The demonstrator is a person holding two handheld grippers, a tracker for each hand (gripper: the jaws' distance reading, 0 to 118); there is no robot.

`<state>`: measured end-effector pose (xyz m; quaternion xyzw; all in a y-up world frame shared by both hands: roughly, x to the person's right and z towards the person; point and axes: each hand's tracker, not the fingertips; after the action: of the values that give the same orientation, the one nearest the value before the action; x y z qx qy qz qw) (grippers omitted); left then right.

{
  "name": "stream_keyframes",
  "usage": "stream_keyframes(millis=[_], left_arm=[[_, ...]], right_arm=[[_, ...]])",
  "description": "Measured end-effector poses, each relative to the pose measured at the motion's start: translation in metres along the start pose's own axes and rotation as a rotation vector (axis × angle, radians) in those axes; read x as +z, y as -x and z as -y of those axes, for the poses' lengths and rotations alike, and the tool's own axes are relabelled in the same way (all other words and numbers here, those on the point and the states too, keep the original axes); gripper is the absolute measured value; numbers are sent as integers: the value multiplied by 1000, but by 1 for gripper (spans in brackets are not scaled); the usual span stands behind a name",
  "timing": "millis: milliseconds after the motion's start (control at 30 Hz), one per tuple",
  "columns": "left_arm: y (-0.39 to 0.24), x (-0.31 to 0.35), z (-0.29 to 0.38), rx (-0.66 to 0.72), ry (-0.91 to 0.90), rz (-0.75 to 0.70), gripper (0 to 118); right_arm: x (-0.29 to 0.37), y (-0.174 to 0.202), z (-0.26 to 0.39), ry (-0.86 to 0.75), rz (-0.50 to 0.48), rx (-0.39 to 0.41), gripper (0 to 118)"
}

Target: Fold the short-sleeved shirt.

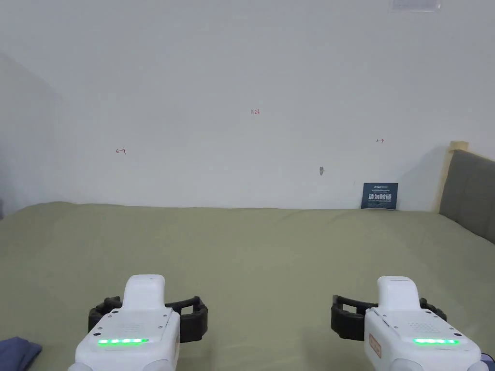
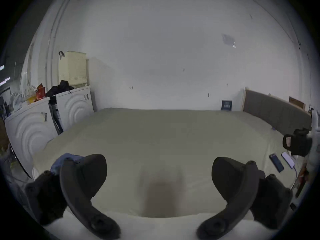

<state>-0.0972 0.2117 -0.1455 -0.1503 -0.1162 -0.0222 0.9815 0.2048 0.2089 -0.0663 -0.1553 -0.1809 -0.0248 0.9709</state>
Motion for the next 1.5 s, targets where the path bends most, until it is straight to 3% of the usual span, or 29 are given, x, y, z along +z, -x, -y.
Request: stream_keyframes(millis=[167,467,800,1200,1367,1500], left_arm=[[5,4,-1,31,-18,7,118],[11,13,1,-4,-65,0,118],[11,13,-2,9,-55,9,118],[8,16,-8,12,-69,27,118],[8,16,-9,12,-67,29,118],[8,17,-11,29,-60,32,118]], right_arm=[[-4,3,7,-65,55,27,117],[6,7,0,-119,-11,-28,118],[8,20,-1,-128,-20,43,118],[13,10,-9,-129,-17,-72,118],[18,10,-11,-155,-40,-34,118],[18,16,-14,-145,32,19,118]])
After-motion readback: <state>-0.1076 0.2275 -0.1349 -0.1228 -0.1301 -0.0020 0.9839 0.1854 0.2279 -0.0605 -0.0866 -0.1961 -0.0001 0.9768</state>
